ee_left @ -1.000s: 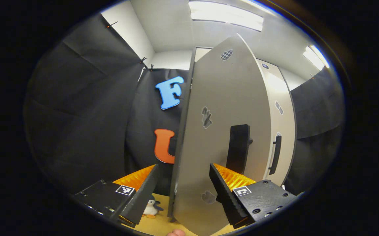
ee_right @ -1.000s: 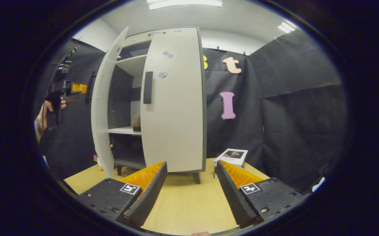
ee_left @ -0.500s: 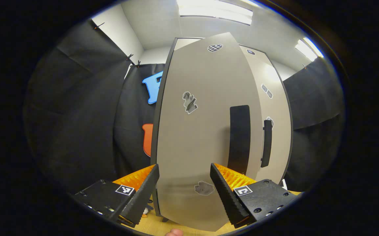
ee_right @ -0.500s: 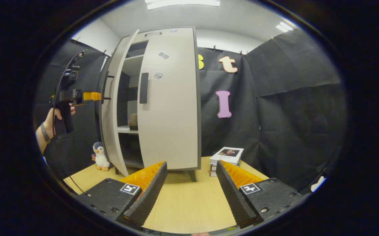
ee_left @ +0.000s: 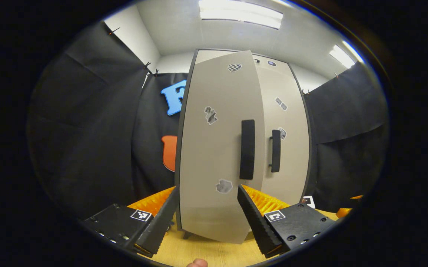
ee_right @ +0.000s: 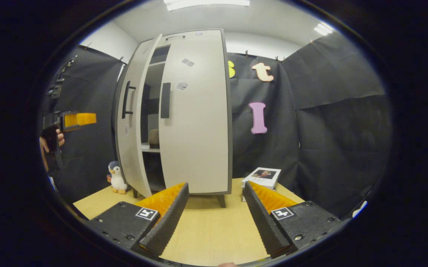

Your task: Grab one shoe with the right hand and put it into the shoe cabinet, grab the other shoe with the left hand and put it into the shoe cabinet; then close the right door with the right hand and the left door with the left hand.

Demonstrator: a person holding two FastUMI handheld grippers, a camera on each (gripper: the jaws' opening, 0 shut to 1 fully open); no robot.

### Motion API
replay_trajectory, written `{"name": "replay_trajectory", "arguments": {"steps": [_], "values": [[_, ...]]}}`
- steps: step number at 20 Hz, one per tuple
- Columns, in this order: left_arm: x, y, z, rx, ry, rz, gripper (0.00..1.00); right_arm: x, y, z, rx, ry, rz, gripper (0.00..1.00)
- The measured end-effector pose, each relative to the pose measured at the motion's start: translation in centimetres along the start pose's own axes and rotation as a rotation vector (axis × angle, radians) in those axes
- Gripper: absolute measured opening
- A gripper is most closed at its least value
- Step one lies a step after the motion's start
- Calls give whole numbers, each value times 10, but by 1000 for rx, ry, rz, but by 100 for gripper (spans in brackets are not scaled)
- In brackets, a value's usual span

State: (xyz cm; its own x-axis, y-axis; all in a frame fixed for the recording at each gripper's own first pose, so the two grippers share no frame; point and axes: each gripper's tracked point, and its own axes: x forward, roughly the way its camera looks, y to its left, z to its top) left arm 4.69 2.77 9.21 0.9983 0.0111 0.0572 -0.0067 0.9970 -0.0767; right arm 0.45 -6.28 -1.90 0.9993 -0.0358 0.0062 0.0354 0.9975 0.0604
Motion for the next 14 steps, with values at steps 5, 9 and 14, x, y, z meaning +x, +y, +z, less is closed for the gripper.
{"name": "replay_trajectory", "arguments": {"steps": [5,9,14], "values": [[-42,-1,-53,-29,37,78,95,3,6,-1,-14,19,17,96],[-61,-6,-84,41,58,91,95,3,12,-2,-21,27,28,96],[-71,-33,-98,0,82,50,95,1,18,0,-5,13,27,96]]}}
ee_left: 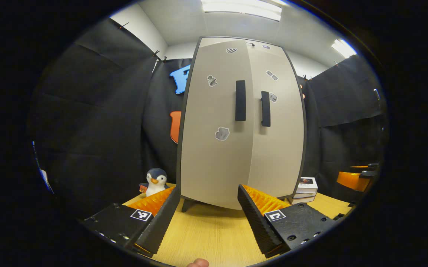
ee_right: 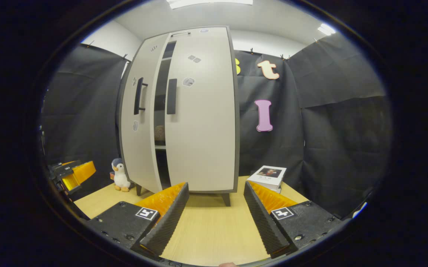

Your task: Grab one shoe with the right hand and put it into the shoe cabinet, grab the other shoe with the left hand and put it into the shoe cabinet; then close the right door with the right hand and the left door with the left hand.

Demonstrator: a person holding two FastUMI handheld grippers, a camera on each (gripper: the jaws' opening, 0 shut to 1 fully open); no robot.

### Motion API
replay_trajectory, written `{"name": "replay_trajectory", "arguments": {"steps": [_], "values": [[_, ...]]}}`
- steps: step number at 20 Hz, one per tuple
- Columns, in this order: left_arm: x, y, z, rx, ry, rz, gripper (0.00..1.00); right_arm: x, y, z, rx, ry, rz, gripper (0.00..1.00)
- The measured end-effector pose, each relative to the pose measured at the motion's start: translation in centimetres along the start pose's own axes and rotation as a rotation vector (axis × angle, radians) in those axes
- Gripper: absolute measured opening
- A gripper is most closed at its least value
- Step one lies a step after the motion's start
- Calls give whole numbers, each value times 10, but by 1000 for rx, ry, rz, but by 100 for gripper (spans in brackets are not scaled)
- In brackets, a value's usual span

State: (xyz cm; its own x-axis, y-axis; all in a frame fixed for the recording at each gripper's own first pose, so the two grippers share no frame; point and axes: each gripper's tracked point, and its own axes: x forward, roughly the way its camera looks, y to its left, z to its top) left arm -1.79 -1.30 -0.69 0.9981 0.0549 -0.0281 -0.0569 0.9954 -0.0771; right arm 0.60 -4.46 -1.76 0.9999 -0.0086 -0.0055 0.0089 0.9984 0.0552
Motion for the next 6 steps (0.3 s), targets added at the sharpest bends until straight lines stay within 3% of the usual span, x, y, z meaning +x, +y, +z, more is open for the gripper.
{"name": "replay_trajectory", "arguments": {"steps": [6], "values": [[-4,-14,2,-2,-3,-34,94,-2,2,8,13,-36,-2,96]]}}
